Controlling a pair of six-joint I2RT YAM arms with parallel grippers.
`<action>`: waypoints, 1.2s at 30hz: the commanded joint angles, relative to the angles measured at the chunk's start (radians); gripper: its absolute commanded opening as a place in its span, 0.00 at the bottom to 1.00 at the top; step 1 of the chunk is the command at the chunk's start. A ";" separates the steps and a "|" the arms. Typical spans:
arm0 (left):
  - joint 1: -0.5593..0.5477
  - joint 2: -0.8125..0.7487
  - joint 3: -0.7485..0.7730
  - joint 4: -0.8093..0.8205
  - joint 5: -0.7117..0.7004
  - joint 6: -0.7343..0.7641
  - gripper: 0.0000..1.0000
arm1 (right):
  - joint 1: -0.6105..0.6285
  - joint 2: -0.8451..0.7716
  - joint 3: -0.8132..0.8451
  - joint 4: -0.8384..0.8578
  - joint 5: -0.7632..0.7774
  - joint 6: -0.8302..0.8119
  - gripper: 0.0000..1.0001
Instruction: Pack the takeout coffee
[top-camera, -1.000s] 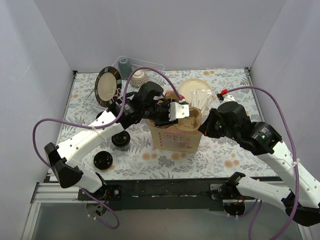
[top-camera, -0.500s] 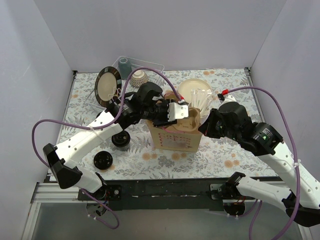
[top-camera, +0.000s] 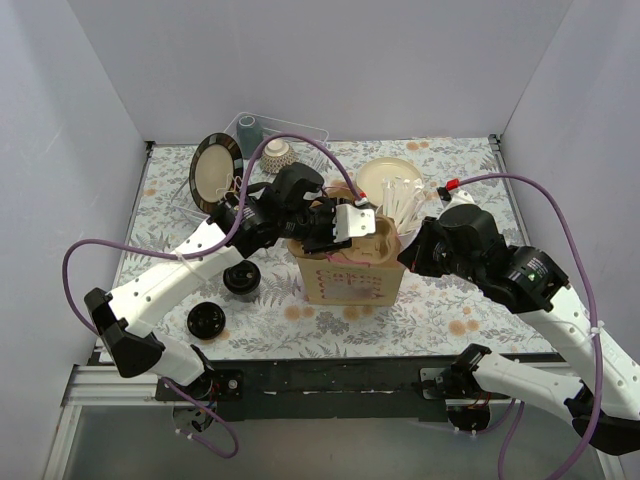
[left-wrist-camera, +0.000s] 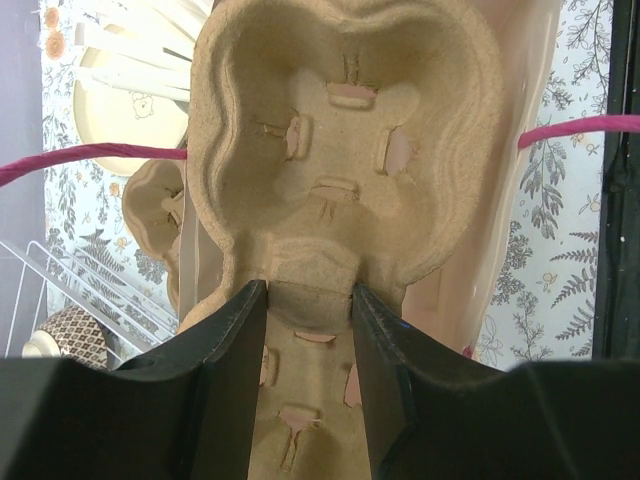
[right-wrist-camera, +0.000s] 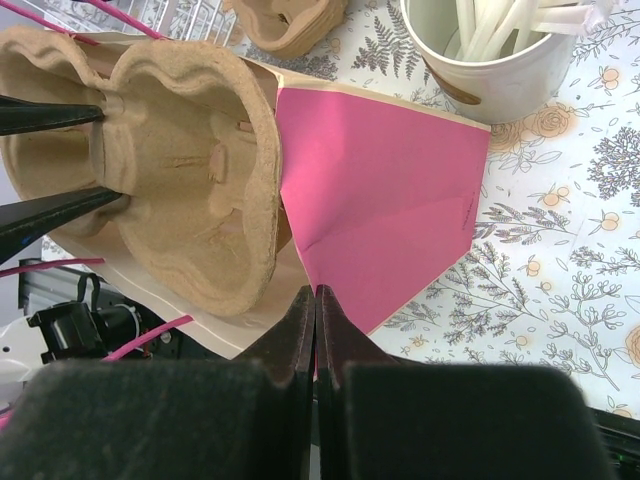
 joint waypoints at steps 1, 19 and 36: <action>-0.021 0.005 0.050 -0.040 0.001 -0.031 0.00 | -0.003 -0.017 -0.003 0.057 0.014 0.000 0.01; -0.044 -0.017 0.020 -0.069 -0.042 -0.074 0.00 | -0.003 -0.002 0.011 0.032 0.061 0.041 0.01; -0.089 0.018 0.029 -0.022 -0.087 -0.186 0.00 | -0.003 -0.019 -0.009 0.092 0.030 0.052 0.01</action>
